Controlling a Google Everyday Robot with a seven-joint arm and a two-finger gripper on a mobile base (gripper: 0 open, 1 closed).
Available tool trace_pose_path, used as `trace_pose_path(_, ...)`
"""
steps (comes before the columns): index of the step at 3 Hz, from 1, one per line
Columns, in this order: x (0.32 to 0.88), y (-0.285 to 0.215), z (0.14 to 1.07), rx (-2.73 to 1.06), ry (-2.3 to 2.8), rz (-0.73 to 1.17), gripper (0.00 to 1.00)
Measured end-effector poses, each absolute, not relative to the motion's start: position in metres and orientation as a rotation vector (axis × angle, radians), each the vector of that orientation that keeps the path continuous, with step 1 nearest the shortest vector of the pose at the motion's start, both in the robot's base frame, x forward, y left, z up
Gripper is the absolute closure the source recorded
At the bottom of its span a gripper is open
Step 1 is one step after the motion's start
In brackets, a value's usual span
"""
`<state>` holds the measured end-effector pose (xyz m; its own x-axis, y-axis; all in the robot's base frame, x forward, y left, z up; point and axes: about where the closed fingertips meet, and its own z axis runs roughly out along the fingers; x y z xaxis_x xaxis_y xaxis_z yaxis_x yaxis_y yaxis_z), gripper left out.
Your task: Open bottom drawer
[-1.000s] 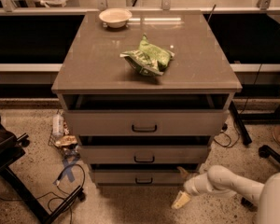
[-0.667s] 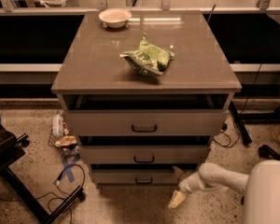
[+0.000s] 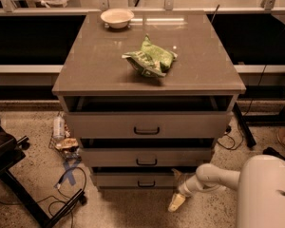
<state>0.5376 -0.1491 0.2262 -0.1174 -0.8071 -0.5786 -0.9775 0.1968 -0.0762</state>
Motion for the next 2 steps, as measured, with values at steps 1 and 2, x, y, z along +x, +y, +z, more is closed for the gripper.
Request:
trace_pose_path(1, 0.546, -0.149, 0.213, -1.650, 1.997, 0.467, 0.00)
trace_pose_path(2, 0.562, -0.156, 0.204, -1.622, 2.011, 0.484, 0.00)
